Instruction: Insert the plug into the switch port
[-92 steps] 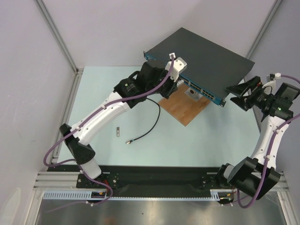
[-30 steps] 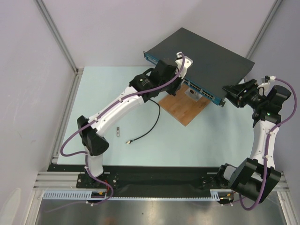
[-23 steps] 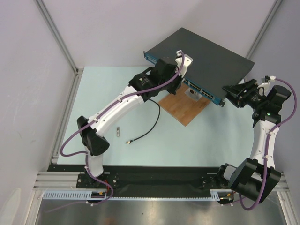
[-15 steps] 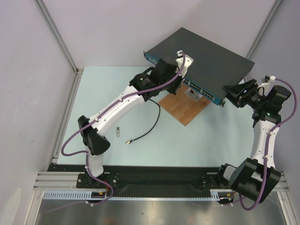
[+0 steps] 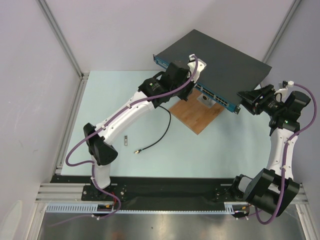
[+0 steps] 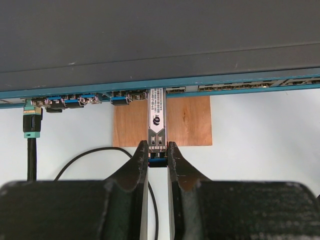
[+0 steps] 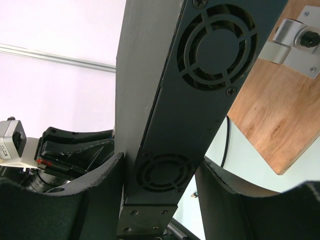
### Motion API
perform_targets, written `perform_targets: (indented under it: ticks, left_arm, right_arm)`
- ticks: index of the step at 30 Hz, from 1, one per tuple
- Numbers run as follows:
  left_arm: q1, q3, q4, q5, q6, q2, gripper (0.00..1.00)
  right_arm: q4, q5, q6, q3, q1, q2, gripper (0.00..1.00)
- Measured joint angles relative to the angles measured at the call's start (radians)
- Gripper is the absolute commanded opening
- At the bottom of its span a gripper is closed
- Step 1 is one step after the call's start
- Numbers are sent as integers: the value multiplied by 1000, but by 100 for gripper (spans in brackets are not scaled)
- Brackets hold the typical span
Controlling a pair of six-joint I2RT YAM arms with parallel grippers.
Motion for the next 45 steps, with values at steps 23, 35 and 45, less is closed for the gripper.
perform_targets:
  ticks: [23, 35, 45]
  left_arm:
    - [5, -2, 0, 3, 6, 0, 0]
    - [5, -4, 2, 4, 5, 2, 0]
    - [6, -30, 13, 4, 4, 4, 0]
  right_arm:
    - [-2, 0, 0, 2, 1, 0, 0]
    - [-1, 0, 4, 2, 1, 2, 0]
    - [4, -2, 22, 2, 1, 3, 0]
